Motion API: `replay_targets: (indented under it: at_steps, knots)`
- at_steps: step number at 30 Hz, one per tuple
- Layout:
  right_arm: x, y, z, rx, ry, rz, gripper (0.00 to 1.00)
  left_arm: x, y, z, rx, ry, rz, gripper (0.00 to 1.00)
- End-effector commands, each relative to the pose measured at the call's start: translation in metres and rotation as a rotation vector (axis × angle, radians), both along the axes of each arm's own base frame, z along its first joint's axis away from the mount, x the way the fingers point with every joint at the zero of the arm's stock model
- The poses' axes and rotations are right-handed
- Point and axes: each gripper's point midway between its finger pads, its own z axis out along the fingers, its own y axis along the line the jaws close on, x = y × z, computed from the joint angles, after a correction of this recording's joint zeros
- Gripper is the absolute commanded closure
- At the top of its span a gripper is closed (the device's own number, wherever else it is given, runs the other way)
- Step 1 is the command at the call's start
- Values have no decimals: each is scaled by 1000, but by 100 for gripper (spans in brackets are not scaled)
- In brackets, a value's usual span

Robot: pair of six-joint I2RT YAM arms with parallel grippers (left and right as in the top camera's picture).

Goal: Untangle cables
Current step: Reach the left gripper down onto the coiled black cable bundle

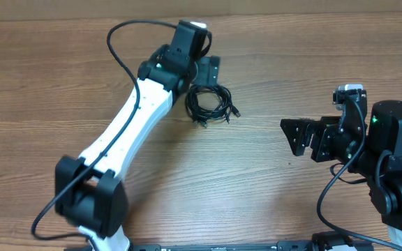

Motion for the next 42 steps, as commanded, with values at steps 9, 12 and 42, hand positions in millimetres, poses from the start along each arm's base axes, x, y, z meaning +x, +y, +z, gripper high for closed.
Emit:
replay_targets:
  at_steps: [9,12,42]
  knots:
    - [-5,-1,6,-25,-11,9,4,-3,-20,-87,-402,388,35,0]
    - [-6,-1,5,-26,-6,9,4,-4,-30,-90,-360,362,-48,6]
    - [-12,-2,-7,-62,39,39,4,5,4,-143,82,290,-118,13]
